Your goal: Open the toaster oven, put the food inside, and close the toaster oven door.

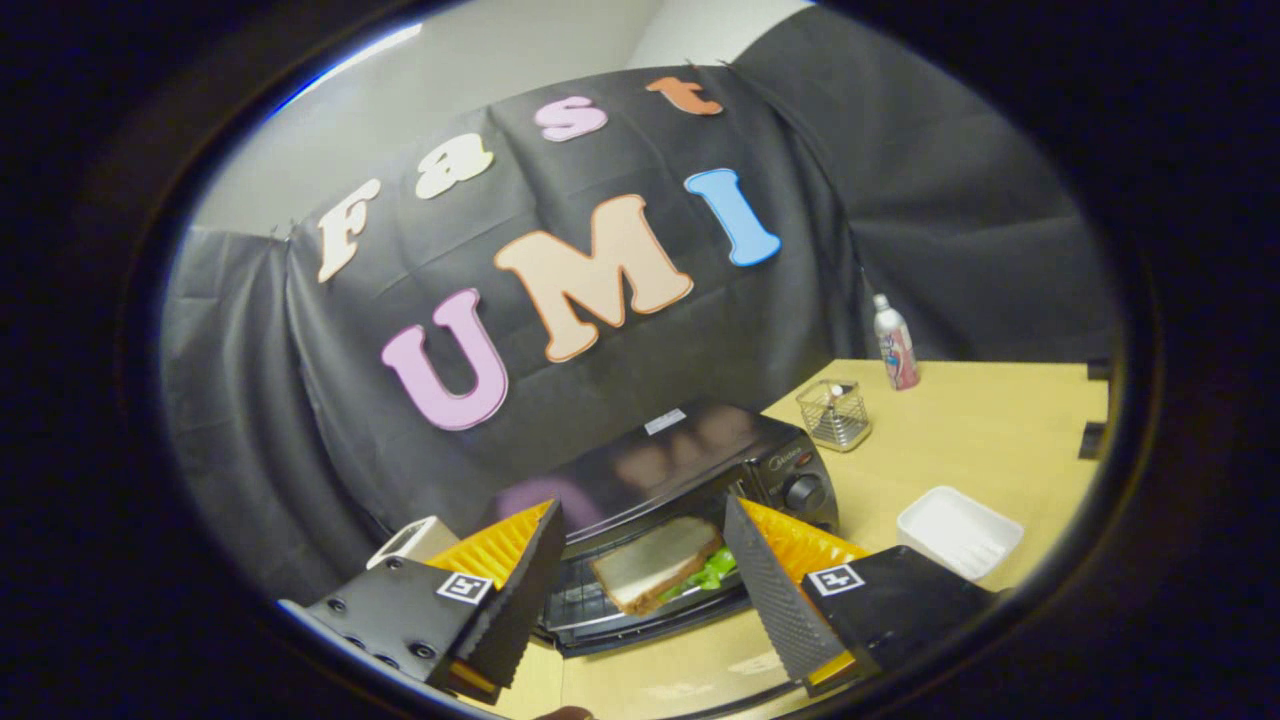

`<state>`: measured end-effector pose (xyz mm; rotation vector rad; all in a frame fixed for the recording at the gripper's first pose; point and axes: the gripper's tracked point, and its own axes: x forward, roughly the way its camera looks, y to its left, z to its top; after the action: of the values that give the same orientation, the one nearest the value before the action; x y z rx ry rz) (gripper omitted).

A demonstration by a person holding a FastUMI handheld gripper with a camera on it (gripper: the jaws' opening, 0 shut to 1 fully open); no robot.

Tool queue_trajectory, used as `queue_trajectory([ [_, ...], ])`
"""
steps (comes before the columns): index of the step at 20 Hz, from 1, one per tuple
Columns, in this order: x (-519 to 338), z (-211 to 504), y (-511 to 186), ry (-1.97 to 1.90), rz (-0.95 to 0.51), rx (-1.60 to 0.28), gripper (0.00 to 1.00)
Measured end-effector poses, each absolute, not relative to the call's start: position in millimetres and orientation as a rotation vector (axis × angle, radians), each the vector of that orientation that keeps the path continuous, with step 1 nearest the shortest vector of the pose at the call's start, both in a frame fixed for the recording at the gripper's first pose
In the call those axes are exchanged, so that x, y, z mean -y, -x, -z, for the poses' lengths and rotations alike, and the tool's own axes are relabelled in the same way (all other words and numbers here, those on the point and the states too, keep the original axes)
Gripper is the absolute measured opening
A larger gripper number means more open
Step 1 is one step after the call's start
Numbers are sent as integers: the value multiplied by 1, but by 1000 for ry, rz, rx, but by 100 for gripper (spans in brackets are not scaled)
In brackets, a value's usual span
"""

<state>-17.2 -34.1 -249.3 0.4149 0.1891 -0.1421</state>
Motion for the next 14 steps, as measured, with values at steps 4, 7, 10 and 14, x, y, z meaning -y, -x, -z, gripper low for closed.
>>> queue_trajectory([
  [4,22,271,63,-277,141,-303,98],
  [7,12,297,95,-189,124,-392,99],
  [10,11,331,122,-91,113,-499,99],
  [14,7,364,148,-25,111,-605,99],
])
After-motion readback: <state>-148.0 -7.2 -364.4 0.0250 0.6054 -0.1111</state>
